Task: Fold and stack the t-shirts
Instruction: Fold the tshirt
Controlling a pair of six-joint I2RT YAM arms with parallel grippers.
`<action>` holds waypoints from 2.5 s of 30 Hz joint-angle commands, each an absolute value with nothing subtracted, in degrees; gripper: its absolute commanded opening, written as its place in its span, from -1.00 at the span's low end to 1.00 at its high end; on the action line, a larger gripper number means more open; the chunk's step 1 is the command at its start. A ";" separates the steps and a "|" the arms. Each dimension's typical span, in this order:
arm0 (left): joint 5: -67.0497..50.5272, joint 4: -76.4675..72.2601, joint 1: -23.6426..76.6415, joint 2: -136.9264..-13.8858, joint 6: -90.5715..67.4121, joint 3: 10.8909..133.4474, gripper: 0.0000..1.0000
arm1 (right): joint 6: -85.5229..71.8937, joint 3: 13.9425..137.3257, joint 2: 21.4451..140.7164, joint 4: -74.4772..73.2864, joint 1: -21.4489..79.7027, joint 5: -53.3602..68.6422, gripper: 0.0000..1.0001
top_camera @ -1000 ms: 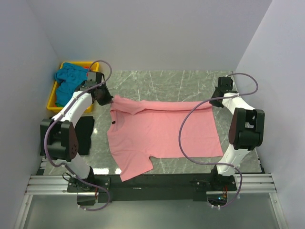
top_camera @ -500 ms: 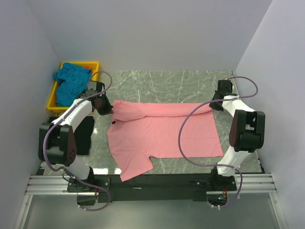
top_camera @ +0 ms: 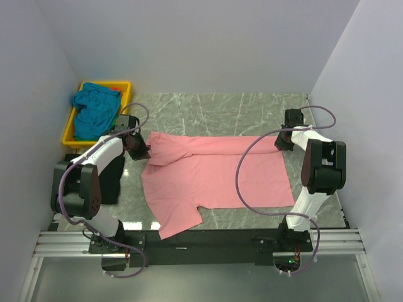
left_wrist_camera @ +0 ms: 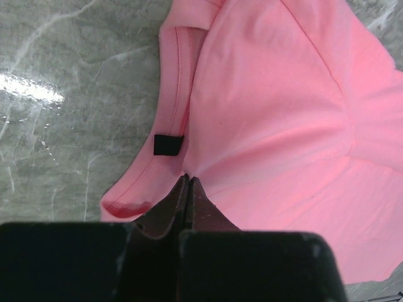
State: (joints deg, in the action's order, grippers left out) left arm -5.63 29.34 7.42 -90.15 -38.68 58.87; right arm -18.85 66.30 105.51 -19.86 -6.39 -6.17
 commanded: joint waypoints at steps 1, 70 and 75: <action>-6.77 27.69 7.29 -87.89 -39.55 58.36 -0.99 | -19.60 67.41 105.29 -21.35 -6.85 -8.08 -0.92; 3.51 27.77 13.19 -74.27 -46.77 51.05 0.38 | -33.21 56.69 93.60 -0.18 19.77 22.05 0.28; 5.62 27.07 10.29 -77.69 -41.15 55.89 0.28 | -40.77 54.32 95.88 10.10 22.84 24.87 0.18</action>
